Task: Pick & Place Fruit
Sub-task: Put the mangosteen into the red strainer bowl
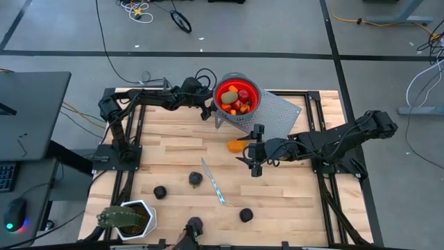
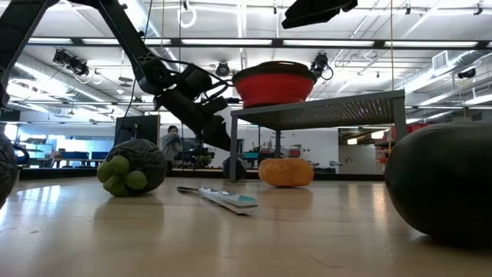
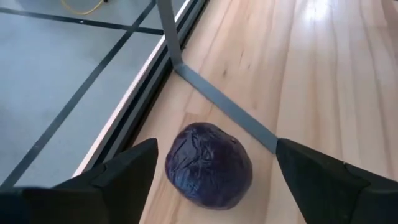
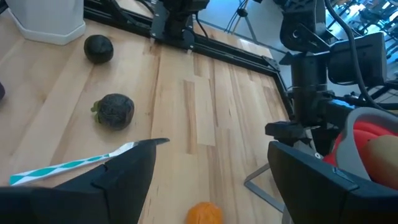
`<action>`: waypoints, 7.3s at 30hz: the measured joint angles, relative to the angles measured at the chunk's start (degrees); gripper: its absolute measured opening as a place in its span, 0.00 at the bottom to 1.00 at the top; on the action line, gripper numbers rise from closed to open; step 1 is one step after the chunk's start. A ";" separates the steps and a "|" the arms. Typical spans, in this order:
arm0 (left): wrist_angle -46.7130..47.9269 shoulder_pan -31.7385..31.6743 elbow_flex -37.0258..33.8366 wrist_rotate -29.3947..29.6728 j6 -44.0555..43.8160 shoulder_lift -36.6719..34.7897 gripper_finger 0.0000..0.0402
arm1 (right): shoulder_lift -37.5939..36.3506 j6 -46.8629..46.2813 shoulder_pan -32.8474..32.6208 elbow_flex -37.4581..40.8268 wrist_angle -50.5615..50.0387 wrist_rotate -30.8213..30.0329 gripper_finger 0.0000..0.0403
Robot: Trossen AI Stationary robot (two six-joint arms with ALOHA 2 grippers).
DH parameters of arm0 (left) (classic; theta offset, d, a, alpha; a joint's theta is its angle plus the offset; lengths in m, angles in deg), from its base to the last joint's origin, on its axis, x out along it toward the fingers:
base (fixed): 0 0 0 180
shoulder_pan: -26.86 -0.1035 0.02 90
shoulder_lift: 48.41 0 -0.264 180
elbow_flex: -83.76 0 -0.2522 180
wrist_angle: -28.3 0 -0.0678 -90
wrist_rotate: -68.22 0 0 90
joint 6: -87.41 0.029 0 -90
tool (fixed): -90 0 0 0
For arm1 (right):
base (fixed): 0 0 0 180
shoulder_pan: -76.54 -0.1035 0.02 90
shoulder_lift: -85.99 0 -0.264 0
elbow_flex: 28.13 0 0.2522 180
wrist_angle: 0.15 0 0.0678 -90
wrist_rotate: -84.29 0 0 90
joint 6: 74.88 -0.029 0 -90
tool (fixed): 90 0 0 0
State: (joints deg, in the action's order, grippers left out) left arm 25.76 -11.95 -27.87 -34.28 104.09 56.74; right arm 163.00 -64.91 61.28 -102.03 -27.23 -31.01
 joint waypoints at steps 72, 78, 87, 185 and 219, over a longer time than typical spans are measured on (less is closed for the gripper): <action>16.66 0.55 14.01 7.33 0.25 8.50 0.91 | -0.02 1.33 0.73 0.00 0.38 0.24 0.79; 16.63 0.88 13.93 8.65 -1.29 12.12 0.91 | -0.02 1.02 0.73 0.00 0.59 0.04 0.79; 16.64 0.90 14.25 8.71 -1.31 11.98 0.91 | -0.02 1.02 0.73 0.00 0.31 0.00 0.79; 15.09 14.19 14.21 20.86 -8.00 -21.80 0.85 | -0.02 1.02 0.60 0.00 -2.75 -0.11 0.79; 49.27 55.48 5.18 31.91 -42.00 -19.16 0.77 | -0.02 7.49 0.60 0.00 -3.73 -0.13 0.79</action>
State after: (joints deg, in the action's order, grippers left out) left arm 75.03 43.53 -22.69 -2.37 62.10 37.58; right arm 162.98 -57.43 61.88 -102.03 -30.96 -31.15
